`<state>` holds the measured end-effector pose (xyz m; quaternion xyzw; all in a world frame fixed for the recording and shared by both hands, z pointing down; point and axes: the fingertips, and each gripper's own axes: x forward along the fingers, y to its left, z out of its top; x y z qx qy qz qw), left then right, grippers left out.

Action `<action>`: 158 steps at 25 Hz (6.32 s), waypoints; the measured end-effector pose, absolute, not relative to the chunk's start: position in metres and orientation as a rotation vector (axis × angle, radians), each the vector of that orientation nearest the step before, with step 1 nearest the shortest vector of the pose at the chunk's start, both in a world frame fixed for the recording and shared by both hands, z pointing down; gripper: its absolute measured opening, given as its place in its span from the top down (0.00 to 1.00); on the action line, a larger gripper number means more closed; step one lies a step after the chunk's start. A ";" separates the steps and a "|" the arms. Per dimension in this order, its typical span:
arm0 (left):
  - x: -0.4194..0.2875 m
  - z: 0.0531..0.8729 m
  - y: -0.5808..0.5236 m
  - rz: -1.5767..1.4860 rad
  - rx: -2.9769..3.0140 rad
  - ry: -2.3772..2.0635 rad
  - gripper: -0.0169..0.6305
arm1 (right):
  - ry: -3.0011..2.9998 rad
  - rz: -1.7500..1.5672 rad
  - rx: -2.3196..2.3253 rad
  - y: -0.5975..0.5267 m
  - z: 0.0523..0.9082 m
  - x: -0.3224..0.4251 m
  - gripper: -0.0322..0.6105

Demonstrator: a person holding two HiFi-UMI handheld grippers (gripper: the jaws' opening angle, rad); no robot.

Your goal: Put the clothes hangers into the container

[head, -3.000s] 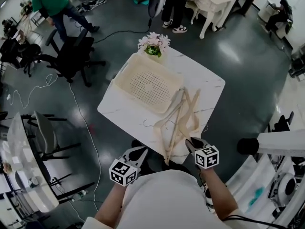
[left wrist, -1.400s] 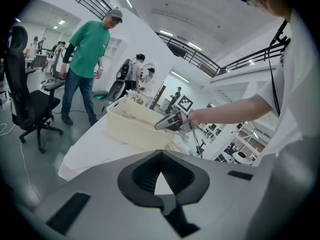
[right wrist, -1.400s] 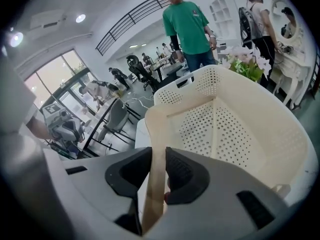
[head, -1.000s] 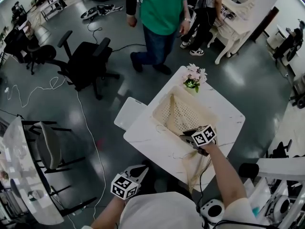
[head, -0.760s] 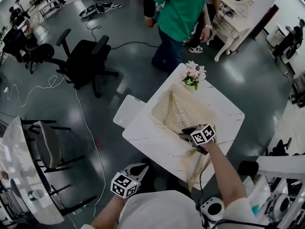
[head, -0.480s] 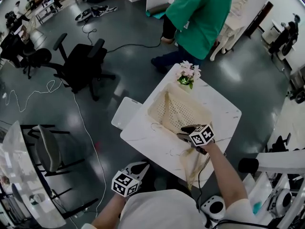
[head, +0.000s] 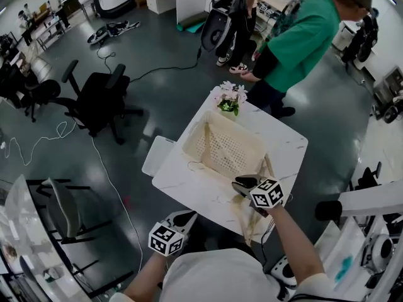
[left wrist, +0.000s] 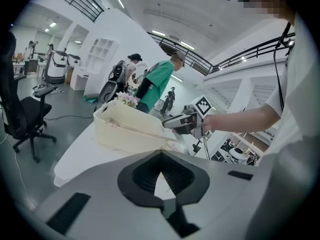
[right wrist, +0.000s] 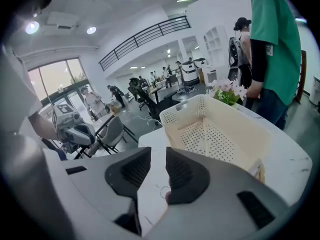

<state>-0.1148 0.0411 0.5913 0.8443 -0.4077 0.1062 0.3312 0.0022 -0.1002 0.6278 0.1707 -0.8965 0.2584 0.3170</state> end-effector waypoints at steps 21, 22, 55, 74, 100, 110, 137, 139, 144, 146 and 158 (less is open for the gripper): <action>-0.038 0.557 0.044 0.286 2.359 -0.908 0.96 | -2.598 0.852 0.835 0.016 0.555 0.103 0.92; -0.036 0.556 0.044 0.287 2.364 -0.903 0.96 | -2.603 0.855 0.856 0.017 0.553 0.108 0.92; 0.000 0.565 0.050 0.320 2.373 -0.832 0.96 | -2.437 0.889 0.939 0.030 0.613 0.140 0.92; -0.034 0.598 0.068 0.367 2.277 -0.819 0.96 | -2.066 0.878 0.833 0.045 0.760 0.121 0.82; -0.137 0.623 0.065 0.420 2.172 -0.909 0.96 | -1.731 0.680 0.911 0.052 0.864 0.117 0.80; -0.131 0.620 0.059 0.401 2.227 -0.850 0.96 | -1.794 0.774 0.881 0.065 0.819 0.110 0.80; -0.095 0.606 0.051 0.394 2.326 -0.740 0.96 | -2.022 0.830 0.984 0.079 0.673 0.145 0.80; -0.097 0.608 0.051 0.408 2.332 -0.738 0.96 | -2.048 0.803 0.977 0.071 0.662 0.141 0.80; -0.106 0.610 0.052 0.406 2.303 -0.786 0.96 | -2.125 0.798 0.918 0.052 0.639 0.124 0.80; -0.108 0.610 0.052 0.398 2.289 -0.811 0.96 | -2.152 0.786 0.862 0.041 0.631 0.114 0.80; -0.112 0.595 0.052 0.316 2.178 -1.029 0.96 | -2.226 0.718 0.392 -0.022 0.614 0.060 0.80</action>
